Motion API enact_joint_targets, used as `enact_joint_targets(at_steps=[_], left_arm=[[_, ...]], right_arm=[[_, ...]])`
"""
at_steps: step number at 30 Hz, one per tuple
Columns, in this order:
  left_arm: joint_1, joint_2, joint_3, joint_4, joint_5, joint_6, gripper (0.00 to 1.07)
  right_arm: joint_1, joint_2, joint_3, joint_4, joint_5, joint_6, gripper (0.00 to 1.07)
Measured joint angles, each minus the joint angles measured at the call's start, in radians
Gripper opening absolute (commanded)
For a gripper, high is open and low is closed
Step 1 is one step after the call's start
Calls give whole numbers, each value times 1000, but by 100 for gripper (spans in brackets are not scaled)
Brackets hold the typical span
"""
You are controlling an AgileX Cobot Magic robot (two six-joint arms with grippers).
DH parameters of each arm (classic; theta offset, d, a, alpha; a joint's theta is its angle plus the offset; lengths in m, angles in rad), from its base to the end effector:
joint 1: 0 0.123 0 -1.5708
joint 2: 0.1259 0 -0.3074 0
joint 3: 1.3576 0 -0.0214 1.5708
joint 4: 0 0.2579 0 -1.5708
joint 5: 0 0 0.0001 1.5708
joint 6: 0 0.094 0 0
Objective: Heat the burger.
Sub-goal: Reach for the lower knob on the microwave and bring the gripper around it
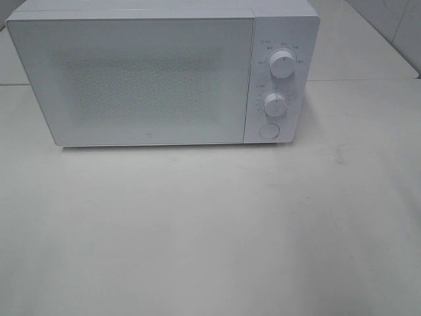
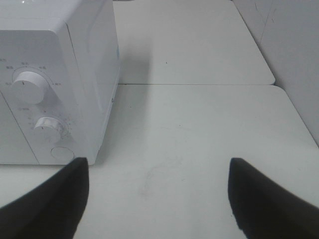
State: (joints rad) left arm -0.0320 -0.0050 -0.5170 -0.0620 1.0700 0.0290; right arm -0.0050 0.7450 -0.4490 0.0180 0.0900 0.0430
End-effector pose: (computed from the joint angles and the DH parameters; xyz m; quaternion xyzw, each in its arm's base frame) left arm -0.0220 -0.0044 0.2835 0.0276 0.8490 -0.0317 0.5267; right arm 0.1485 -0.0006 0.2979 0.0260 0.8040 0.0173 0.5938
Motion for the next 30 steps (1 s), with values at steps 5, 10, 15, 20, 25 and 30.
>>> enact_joint_targets(at_steps=[5, 10, 15, 20, 25, 30], left_arm=[[0, 0, 0, 0, 0, 0, 101], [0, 0, 0, 0, 0, 0, 101], [0, 0, 0, 0, 0, 0, 100], [0, 0, 0, 0, 0, 0, 100], [0, 0, 0, 0, 0, 0, 100], [0, 0, 0, 0, 0, 0, 100]], right_arm=[[0, 71, 78, 1, -202, 0, 75], [0, 132, 117, 1, -356, 0, 75], [0, 251, 171, 5, -588, -1, 75], [0, 339, 210, 77, -758, -43, 75], [18, 419, 234, 180, -871, -83, 75], [147, 494, 234, 299, -947, -187, 75]])
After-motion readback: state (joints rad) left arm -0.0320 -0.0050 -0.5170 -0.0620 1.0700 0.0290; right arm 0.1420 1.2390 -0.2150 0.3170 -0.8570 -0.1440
